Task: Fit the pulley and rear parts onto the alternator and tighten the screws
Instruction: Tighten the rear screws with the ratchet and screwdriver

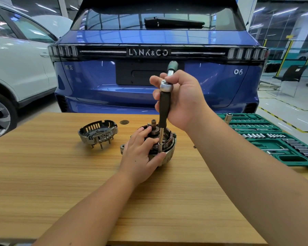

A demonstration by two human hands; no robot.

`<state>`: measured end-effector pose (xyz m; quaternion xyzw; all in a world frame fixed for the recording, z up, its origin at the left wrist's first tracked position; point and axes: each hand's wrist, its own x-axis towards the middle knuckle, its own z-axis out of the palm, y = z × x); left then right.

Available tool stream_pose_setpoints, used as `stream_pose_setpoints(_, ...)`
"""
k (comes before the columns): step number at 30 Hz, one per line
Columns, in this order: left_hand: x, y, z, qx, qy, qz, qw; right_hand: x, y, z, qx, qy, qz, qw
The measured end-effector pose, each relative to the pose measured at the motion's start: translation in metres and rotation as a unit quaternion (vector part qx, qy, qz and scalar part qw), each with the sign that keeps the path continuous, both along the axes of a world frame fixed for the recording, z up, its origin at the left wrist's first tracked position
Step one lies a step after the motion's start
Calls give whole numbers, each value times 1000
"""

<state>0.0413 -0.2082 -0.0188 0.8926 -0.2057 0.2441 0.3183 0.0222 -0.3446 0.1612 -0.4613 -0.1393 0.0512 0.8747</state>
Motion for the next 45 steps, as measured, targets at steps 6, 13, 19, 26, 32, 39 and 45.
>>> stream_pose_setpoints(6,0,-1,1,2,10,1,1000,4,8,-30,-52,-235,-234,942)
stream_pose_setpoints(13,-1,-1,2,-10,7,0,1000,12,1,-30,-441,-543,-424,575)
stream_pose_setpoints(19,-1,-1,1,-3,15,3,1000,5,-9,-4,-637,-464,-289,544)
stream_pose_setpoints(26,-1,0,0,8,13,3,1000,10,3,41,-736,-319,-235,549)
stream_pose_setpoints(32,-1,-1,1,16,8,9,1000,6,6,32,-252,61,-25,966)
stream_pose_setpoints(39,1,-3,-4,-2,-25,8,1000,12,8,-10,78,-26,-112,990)
stream_pose_setpoints(45,0,-6,-5,-20,-59,3,998,16,14,-35,-104,-386,-272,875)
